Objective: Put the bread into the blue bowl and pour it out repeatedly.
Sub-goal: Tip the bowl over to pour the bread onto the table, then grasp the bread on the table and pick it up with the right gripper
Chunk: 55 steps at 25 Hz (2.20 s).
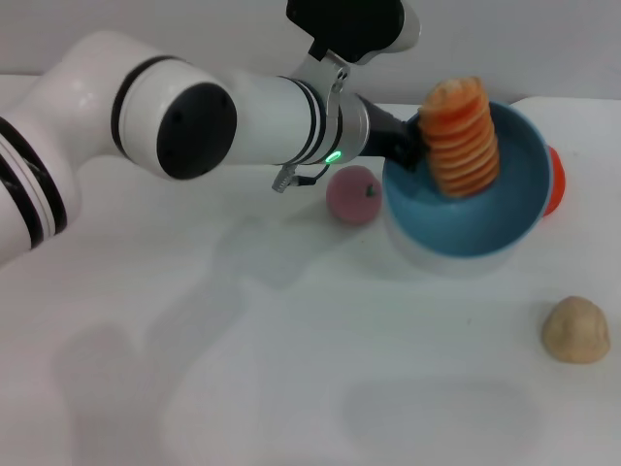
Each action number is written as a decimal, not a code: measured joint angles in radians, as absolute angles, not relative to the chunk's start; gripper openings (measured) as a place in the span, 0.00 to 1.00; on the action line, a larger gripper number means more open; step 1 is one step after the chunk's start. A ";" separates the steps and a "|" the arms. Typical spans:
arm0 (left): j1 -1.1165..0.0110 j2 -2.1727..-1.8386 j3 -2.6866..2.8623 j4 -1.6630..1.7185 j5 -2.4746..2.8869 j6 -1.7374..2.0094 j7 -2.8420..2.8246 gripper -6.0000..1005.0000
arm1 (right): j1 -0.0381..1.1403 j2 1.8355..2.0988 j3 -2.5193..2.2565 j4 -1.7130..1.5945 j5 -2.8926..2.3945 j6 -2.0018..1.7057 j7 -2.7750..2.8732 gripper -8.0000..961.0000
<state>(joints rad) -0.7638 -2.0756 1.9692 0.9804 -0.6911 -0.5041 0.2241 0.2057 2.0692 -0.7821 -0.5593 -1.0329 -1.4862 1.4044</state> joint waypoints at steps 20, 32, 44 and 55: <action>-0.740 -2.078 2.206 0.699 -0.697 0.175 0.063 0.00 | 0.209 2.068 -0.781 -0.526 -1.029 -1.516 1.407 0.50; -0.736 -2.079 2.209 0.616 -0.697 0.296 -0.013 0.00 | 0.224 2.068 -0.794 -0.520 -1.062 -1.516 1.403 0.50; -0.748 -2.058 1.913 0.726 -0.684 -0.167 0.010 0.00 | 0.319 2.063 -0.795 -0.588 -1.409 -1.516 1.446 0.50; -0.728 -2.052 1.470 0.897 -0.599 -0.739 0.201 0.00 | 0.422 2.064 -0.804 -0.826 -1.856 -1.630 1.819 0.50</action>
